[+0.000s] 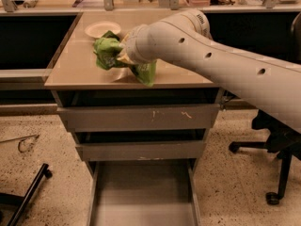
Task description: Pick green rice chip bag from bottom drawer and place on counter
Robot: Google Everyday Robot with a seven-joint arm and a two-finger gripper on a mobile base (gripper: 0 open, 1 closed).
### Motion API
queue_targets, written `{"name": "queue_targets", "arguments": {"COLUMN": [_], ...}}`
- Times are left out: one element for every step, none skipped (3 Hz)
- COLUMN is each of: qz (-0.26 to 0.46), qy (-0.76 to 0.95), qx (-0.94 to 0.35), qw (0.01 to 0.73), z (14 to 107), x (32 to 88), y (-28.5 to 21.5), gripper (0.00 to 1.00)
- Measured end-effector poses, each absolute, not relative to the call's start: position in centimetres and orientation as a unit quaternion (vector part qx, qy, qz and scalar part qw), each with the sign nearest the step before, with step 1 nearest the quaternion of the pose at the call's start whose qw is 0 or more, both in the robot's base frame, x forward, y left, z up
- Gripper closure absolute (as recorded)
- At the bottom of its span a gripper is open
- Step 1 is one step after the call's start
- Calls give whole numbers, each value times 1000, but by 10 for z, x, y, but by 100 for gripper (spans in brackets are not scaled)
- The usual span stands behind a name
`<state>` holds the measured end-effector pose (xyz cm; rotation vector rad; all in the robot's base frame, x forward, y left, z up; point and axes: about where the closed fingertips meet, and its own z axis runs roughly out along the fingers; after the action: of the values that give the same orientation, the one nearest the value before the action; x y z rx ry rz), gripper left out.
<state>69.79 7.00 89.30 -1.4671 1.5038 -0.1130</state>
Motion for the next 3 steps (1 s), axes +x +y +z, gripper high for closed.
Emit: {"name": "queue_targets", "arguments": {"qz": [-20,-20,-20], "qy": [631,631,631], "qx": [-602,-602,-602], "qw": [489,489,489], "z": [867,867,867], "x": [699,699,699], "y": [69,70,70], "gripper": [100,100,81]}}
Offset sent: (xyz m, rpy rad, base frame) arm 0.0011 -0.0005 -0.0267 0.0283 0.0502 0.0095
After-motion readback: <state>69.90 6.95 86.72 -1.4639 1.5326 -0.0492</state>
